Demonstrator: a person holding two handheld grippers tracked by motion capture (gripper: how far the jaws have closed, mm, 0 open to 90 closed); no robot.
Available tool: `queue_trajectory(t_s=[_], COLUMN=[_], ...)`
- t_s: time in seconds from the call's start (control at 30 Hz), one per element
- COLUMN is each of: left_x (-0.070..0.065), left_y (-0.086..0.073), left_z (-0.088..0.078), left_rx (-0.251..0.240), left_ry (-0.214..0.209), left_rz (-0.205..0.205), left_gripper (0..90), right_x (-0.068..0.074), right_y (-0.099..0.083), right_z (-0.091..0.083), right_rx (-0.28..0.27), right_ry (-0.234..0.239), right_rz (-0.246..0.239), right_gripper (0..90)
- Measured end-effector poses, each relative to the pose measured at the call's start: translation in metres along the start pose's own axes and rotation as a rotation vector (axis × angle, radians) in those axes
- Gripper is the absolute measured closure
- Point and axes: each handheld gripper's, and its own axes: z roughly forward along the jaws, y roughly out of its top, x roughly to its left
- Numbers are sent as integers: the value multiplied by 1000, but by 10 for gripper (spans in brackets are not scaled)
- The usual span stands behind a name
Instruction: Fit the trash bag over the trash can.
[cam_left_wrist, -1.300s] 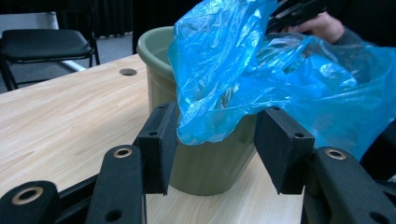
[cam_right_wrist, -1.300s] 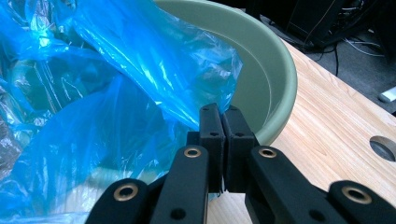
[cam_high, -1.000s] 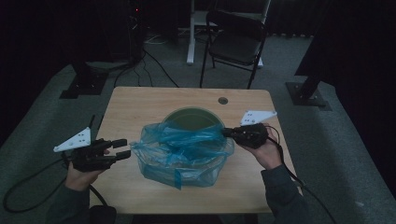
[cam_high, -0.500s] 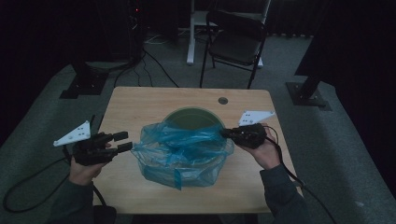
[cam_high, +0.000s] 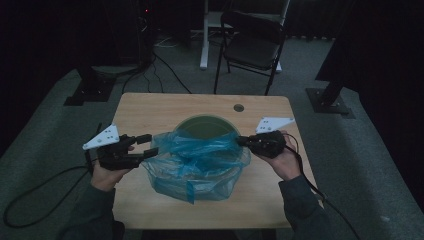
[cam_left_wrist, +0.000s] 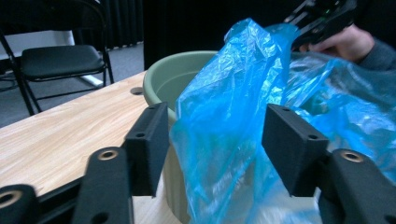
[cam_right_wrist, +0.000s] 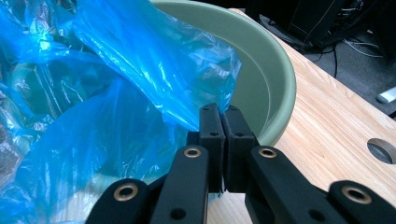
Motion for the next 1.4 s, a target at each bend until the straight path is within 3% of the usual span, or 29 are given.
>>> queue_trajectory(t_s=[0.17,0.37,0.5,0.67,0.8,1.0,1.4], left_x=[-5,-6,-2,5,10,16,32], left_y=[3,4,6,10,12,13,14], left_z=[14,29,35,36,40,43,51], left_rx=[41,86,81,41,41,41,65], left_ry=[-12,49,67,54,62,75,98], left_rz=[21,49,51,14,-4,-22,-49], left_gripper=[384,389,571,749,817,834,846], right_x=[-2,-3,-5,-9,-10,-13,-22], right_y=[0,0,-3,-5,-5,-5,-6], right_z=[2,5,4,1,0,3,10], right_rx=[2,9,12,2,3,29,28], right_ry=[-14,-26,-47,-72,-94,-137,-148], right_rz=[10,12,19,28,28,32,67], right_gripper=[886,886,886,883,869,867,849])
